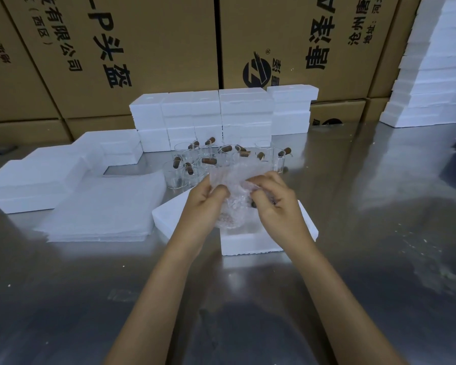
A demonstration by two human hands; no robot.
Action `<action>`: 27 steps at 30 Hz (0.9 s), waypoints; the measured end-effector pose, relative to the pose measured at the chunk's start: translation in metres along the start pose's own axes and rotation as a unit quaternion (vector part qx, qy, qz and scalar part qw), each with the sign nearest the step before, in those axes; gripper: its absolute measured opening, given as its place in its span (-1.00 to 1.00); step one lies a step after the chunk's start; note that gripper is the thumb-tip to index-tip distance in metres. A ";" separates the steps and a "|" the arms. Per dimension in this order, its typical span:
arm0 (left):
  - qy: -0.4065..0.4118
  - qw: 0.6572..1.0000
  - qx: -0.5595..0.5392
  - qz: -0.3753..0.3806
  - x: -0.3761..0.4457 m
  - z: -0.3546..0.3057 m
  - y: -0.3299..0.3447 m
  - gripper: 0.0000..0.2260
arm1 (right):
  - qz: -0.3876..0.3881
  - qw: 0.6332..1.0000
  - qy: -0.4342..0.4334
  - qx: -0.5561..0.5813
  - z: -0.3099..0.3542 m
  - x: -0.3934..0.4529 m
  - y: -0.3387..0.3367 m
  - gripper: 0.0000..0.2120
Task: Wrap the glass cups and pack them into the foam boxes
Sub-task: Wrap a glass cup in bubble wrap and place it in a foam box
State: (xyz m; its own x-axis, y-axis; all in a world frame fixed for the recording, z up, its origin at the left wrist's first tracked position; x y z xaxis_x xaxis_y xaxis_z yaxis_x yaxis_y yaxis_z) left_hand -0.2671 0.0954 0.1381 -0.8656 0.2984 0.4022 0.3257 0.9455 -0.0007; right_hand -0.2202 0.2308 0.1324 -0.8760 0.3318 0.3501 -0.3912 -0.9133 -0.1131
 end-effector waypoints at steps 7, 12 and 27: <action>-0.103 0.993 -0.028 0.042 0.003 -0.016 -0.018 -0.68 | 0.065 0.997 0.030 0.010 0.009 -0.008 0.003 -0.81; -0.101 0.994 0.045 0.011 -0.020 -0.015 -0.046 -0.73 | 0.122 0.991 0.012 -0.057 0.004 -0.017 0.024 -0.83; -0.001 0.980 0.193 0.043 -0.061 0.005 -0.062 -0.80 | 0.169 0.898 -0.119 -0.389 0.008 -0.036 0.043 -0.66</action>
State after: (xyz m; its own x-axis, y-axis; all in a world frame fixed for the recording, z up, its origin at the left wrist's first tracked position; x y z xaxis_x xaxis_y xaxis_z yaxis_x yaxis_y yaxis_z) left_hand -0.2362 0.0189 0.1090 -0.8427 0.3784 0.3831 0.2288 0.8957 -0.3814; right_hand -0.2025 0.1779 0.1224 -0.9327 -0.0787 0.3519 -0.2736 -0.4812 -0.8328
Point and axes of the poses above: each hand's wrist, its own x-axis towards the middle knuckle, its own y-axis out of the palm, z = x × y, the point moved 1 cm from there along x, towards the middle knuckle, and after that the axes turned 10 degrees about y, right-handed, at the moved point
